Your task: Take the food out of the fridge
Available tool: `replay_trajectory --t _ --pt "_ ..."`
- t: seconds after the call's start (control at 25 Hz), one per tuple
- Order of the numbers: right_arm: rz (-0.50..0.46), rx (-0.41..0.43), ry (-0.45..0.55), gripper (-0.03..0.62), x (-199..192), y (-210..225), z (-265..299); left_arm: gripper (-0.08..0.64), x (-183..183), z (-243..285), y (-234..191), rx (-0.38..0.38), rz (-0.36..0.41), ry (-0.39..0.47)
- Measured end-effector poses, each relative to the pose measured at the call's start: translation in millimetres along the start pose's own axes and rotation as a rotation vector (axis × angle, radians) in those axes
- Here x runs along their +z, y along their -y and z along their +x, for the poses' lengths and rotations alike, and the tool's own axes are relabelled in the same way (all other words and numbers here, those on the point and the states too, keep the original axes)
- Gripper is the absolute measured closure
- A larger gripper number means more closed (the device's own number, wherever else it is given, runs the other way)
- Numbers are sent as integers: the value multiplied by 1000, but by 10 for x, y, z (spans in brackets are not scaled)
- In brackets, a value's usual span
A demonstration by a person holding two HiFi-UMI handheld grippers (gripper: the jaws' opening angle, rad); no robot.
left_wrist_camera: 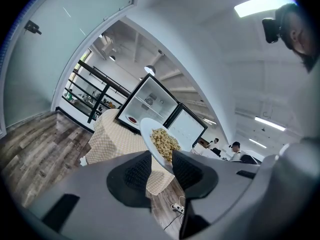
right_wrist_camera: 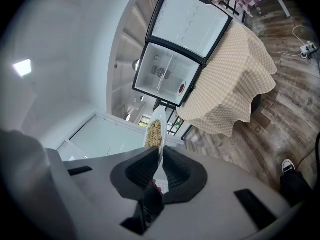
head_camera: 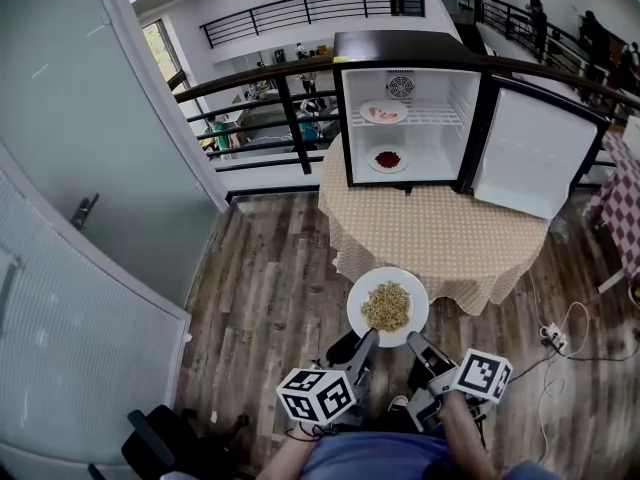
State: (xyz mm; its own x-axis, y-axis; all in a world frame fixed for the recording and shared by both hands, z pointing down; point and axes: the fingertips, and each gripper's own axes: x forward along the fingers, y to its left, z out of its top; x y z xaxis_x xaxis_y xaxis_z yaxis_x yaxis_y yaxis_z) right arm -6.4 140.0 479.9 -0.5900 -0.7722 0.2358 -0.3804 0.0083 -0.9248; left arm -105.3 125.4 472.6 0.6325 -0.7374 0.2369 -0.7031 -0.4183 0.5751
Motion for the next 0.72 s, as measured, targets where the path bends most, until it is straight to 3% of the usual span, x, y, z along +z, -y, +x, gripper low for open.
replay_trajectory --t 0.48,0.72 --pt "13 -28 0 558 -135 17 32 425 -20 -85 -91 -4 2 -14" --pt "-14 -17 14 558 -24 -21 85 425 64 4 -81 -14 29 -4"
